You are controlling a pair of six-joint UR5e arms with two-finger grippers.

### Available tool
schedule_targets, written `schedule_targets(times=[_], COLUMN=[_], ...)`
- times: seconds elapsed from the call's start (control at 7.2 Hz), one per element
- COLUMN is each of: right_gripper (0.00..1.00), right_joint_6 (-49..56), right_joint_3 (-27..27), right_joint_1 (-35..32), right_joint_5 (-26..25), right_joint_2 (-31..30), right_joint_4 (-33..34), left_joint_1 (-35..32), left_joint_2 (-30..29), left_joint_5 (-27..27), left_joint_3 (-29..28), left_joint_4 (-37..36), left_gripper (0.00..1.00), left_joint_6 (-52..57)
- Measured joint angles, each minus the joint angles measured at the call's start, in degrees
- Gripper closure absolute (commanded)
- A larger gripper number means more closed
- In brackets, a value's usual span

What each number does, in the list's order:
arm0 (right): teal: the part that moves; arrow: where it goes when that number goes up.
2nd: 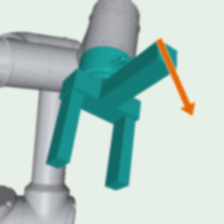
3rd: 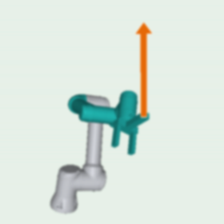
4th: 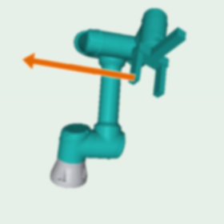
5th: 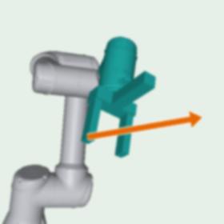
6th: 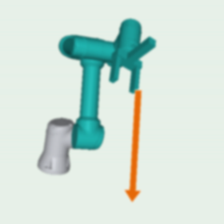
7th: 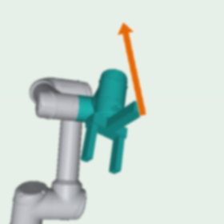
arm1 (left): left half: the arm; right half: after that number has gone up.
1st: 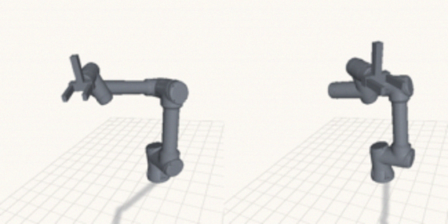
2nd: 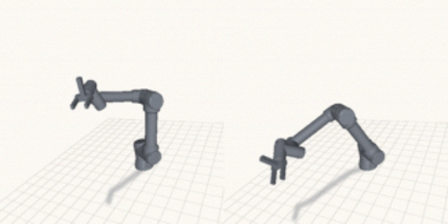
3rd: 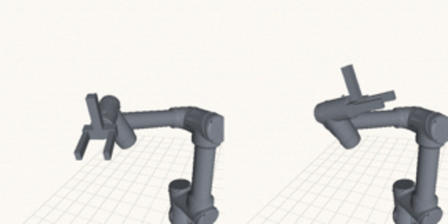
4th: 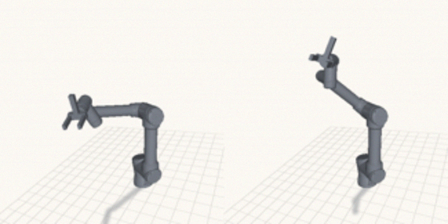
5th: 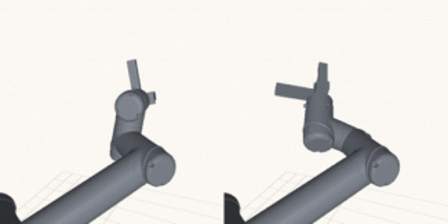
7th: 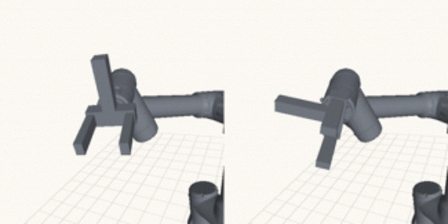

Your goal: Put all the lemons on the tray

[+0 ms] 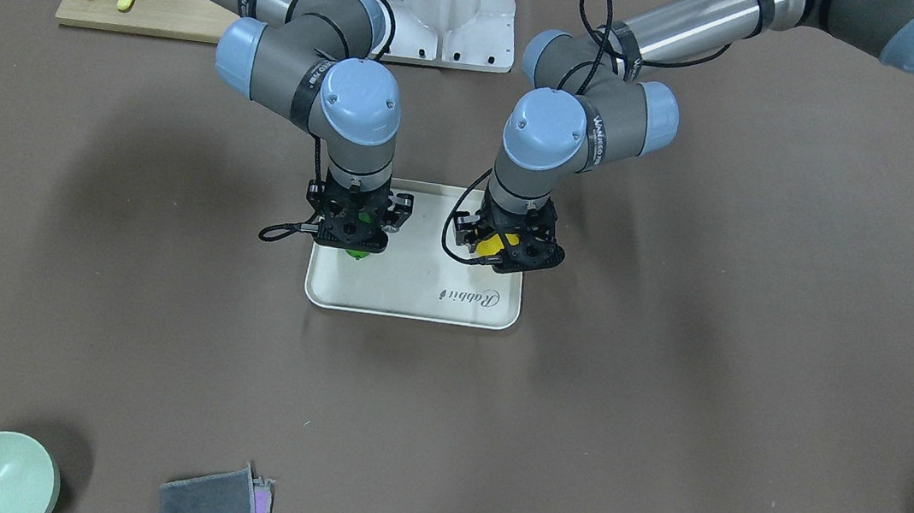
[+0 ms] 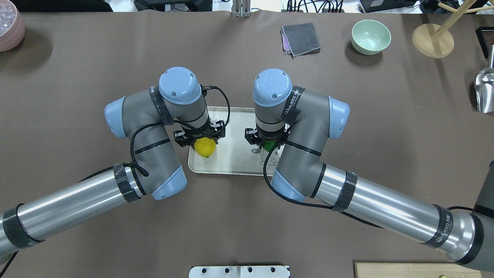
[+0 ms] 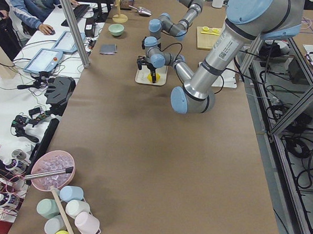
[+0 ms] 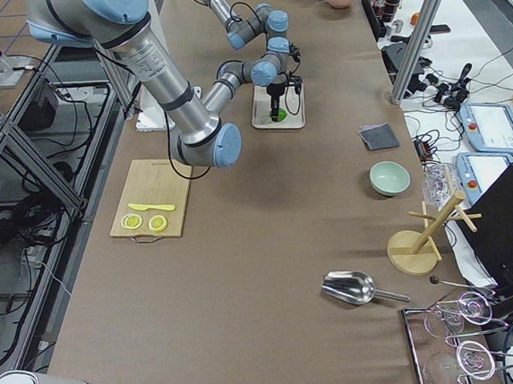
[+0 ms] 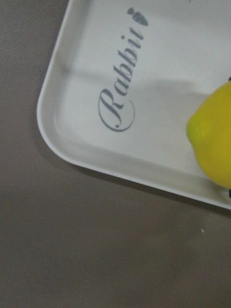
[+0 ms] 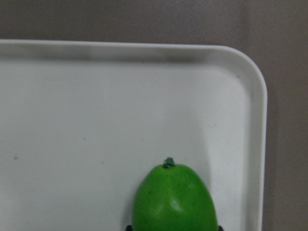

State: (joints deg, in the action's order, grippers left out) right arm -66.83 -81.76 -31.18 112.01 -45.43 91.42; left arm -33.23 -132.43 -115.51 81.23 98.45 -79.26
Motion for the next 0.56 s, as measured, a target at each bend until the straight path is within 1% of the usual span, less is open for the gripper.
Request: schedule_targets(times=[0.14, 0.28, 0.56], right_gripper=[0.00, 0.00, 0.00], right_joint_6=[-0.1, -0.2, -0.2], right_joint_3=[0.0, 0.0, -0.6], right_joint_1=[0.2, 0.3, 0.3], right_joint_5=[-0.2, -0.3, -0.4], right_joint_2=[-0.1, -0.1, -0.2], right_joint_4=[-0.2, -0.2, -0.3], left_joint_1=[0.0, 0.0, 0.0], left_joint_2=[0.0, 0.0, 0.0], left_joint_5=[0.0, 0.0, 0.1], left_joint_3=[0.0, 0.0, 0.3], left_joint_4=[0.0, 0.0, -0.1], left_gripper=[0.13, 0.02, 0.02], left_joint_6=[0.0, 0.1, 0.1])
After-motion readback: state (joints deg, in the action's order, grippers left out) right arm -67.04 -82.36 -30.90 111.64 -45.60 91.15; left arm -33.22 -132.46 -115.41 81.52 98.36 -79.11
